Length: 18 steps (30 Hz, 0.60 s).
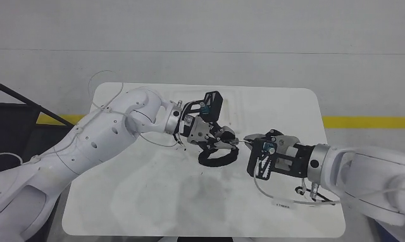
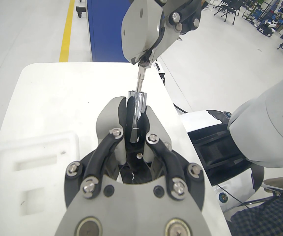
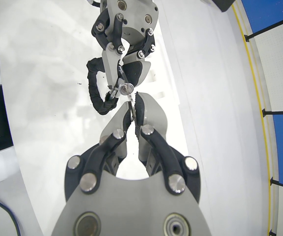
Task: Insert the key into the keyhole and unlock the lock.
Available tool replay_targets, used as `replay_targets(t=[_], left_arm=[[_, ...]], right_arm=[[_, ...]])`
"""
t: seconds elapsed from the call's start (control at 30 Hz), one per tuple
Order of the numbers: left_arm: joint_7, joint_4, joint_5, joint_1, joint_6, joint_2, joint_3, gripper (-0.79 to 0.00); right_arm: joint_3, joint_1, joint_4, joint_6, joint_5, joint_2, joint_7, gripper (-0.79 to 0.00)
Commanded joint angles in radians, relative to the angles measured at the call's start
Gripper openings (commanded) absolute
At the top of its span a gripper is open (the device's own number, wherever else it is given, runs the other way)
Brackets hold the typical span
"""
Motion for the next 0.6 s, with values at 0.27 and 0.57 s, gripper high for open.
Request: replay_targets(t=[0.27,0.57], left_arm=[[0.071,0.007,0.047,-0.01,0.0,-0.001,0.031,-0.785],[0.135,0.01,0.096,-0.025,0.0,-0.005,0.057,-0.785]], right_arm=[[0.017,-0.035,0.035,0.164,0.217,-0.012,0.037,-0.785],[0.051,-0.079,0.081,0.369,0.46,-0.024,0.045,-0.785]])
